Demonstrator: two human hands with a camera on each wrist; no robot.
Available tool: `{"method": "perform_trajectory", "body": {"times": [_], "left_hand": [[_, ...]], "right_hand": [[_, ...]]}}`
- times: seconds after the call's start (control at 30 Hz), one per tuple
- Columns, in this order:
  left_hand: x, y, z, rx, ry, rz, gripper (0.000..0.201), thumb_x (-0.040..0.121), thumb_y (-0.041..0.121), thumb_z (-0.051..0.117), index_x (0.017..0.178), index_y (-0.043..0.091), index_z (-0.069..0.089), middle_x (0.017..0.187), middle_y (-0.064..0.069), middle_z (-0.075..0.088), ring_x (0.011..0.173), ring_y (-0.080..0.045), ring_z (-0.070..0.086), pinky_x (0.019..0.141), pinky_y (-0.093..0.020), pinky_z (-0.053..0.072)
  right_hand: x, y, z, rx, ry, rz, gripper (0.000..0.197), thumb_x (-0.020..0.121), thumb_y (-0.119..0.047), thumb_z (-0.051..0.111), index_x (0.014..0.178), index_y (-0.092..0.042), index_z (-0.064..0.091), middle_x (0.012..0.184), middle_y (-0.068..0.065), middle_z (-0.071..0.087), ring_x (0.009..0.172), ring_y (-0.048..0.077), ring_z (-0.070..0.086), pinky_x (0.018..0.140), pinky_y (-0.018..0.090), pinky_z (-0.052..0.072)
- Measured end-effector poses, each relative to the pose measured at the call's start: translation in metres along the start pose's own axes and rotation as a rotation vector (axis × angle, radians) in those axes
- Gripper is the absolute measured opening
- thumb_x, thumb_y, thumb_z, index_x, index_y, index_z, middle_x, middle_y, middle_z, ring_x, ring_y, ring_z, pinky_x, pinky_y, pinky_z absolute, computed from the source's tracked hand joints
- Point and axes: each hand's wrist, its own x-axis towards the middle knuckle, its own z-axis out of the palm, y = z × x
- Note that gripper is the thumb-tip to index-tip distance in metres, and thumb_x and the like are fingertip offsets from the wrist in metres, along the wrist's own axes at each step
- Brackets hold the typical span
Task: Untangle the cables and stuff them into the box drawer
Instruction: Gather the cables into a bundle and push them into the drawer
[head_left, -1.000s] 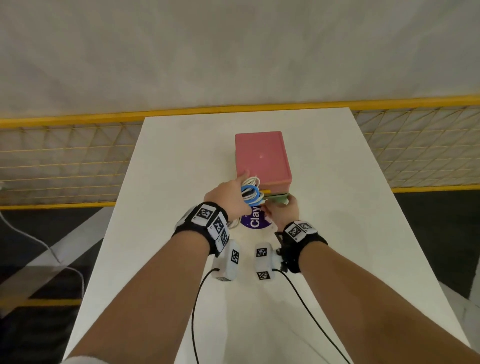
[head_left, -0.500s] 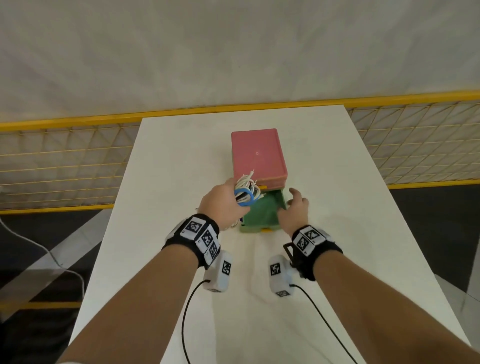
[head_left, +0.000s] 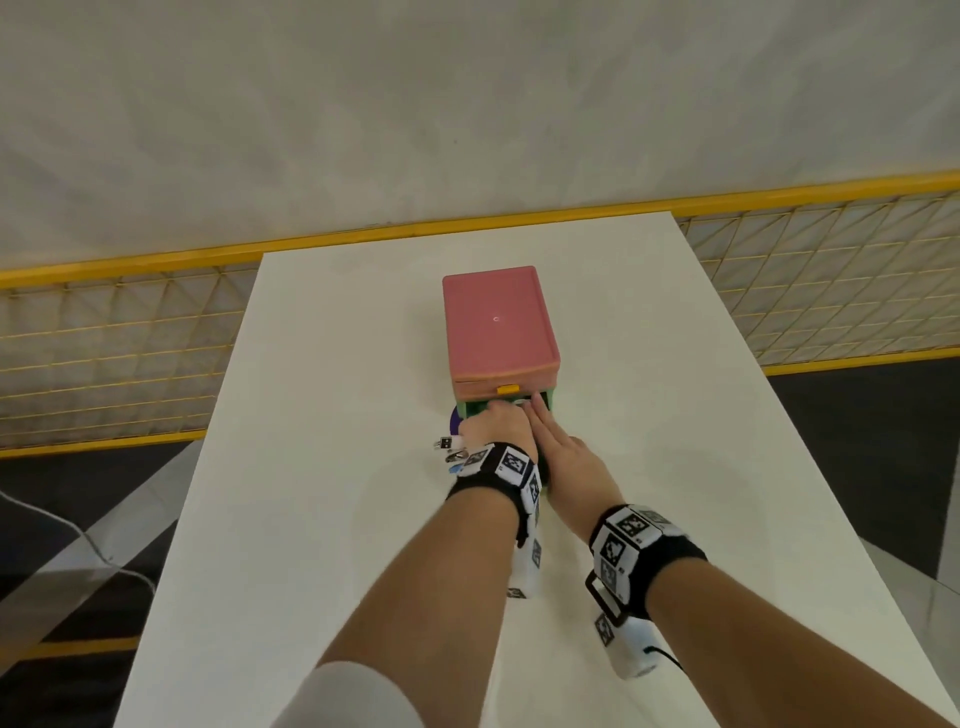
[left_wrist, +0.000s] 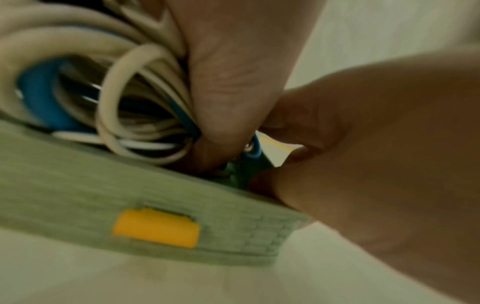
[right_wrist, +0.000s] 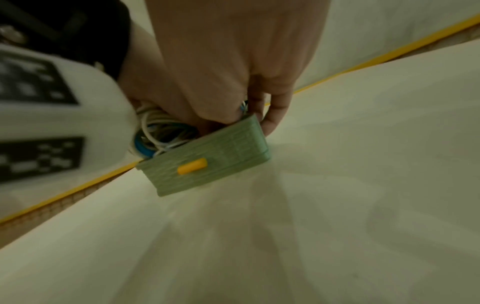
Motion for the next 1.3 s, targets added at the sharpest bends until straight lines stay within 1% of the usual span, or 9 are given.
{"method": "perform_trajectory", "body": {"times": [0.2,0.33,0.57,0.77,0.83,0.93,1.03,1.1,1.3], "left_hand": [[0.005,0.002,-0.009,0.099,-0.109,0.012,0.024,0.094,0.018,0.053,0.115,0.011,0.059,0.113,-0.004,0.063,0.104,-0.023,0.063,0.078,-0.033,0.049],[-0.007,0.002,0.0,0.189,0.044,0.088,0.024,0.096,0.011,0.046,0.116,0.003,0.056,0.115,-0.011,0.063,0.105,-0.026,0.064,0.081,-0.034,0.05],[-0.005,0.002,0.012,0.063,0.121,-0.026,0.03,0.101,0.01,0.03,0.118,-0.009,0.048,0.113,-0.016,0.063,0.103,-0.028,0.065,0.078,-0.033,0.05],[-0.005,-0.021,0.007,-0.221,-0.043,0.08,0.067,0.085,0.024,0.063,0.132,-0.009,0.03,0.113,-0.016,0.061,0.101,-0.03,0.063,0.073,-0.034,0.05],[-0.009,-0.024,0.016,-0.244,-0.039,0.109,0.079,0.086,0.022,0.064,0.141,-0.01,0.018,0.125,-0.022,0.052,0.112,-0.034,0.057,0.086,-0.037,0.048],[-0.008,-0.014,0.036,-0.161,0.061,0.028,0.07,0.095,0.015,0.05,0.146,-0.011,0.009,0.148,-0.028,0.027,0.136,-0.038,0.033,0.113,-0.039,0.03],[-0.002,-0.004,0.038,-0.215,0.104,-0.074,0.05,0.102,0.013,0.031,0.145,-0.009,0.017,0.149,-0.027,0.028,0.138,-0.036,0.032,0.112,-0.037,0.03],[0.001,-0.005,0.036,-0.258,0.078,-0.066,0.046,0.102,0.014,0.032,0.142,-0.008,0.023,0.144,-0.024,0.035,0.132,-0.033,0.039,0.108,-0.036,0.034],[-0.01,-0.051,0.024,-0.555,0.011,0.277,0.087,0.08,0.028,0.071,0.149,0.007,0.022,0.147,-0.01,0.033,0.131,-0.024,0.039,0.11,-0.035,0.036]], "right_hand": [[0.019,-0.002,-0.001,-0.046,-0.113,0.086,0.077,0.092,-0.017,0.049,0.151,-0.024,0.0,0.161,-0.003,-0.003,0.113,0.034,0.054,0.096,0.038,0.044],[0.028,-0.005,-0.01,-0.109,-0.166,0.107,0.079,0.092,-0.015,0.049,0.151,-0.019,-0.003,0.161,0.001,-0.006,0.11,0.037,0.057,0.093,0.041,0.045],[0.004,-0.001,-0.001,-0.16,-0.065,0.058,0.079,0.087,0.0,0.042,0.151,-0.026,0.003,0.161,-0.003,0.002,0.098,0.026,0.054,0.089,0.033,0.048],[0.023,-0.004,0.0,-0.232,-0.138,0.082,0.075,0.092,-0.009,0.044,0.151,-0.017,-0.001,0.161,0.004,-0.002,0.109,0.032,0.057,0.093,0.04,0.049],[0.028,-0.002,-0.004,-0.229,-0.156,0.073,0.077,0.091,-0.014,0.048,0.151,-0.017,0.0,0.161,0.004,-0.001,0.111,0.032,0.059,0.093,0.04,0.049],[0.022,0.002,-0.008,-0.176,-0.095,0.053,0.078,0.088,-0.023,0.057,0.151,-0.02,0.012,0.16,0.0,0.01,0.107,0.031,0.063,0.091,0.036,0.05],[0.01,0.004,-0.004,-0.131,0.028,-0.014,0.071,0.087,-0.014,0.052,0.148,-0.033,0.02,0.159,-0.007,0.015,0.093,0.028,0.063,0.08,0.036,0.053],[0.004,0.003,-0.003,-0.157,0.025,-0.037,0.073,0.086,-0.005,0.046,0.147,-0.037,0.021,0.159,-0.011,0.013,0.088,0.027,0.059,0.076,0.035,0.052],[0.015,-0.002,-0.013,-0.065,-0.074,0.058,0.058,0.09,-0.008,0.047,0.144,-0.025,0.036,0.157,-0.005,0.024,0.128,0.026,0.048,0.105,0.033,0.04]]}}
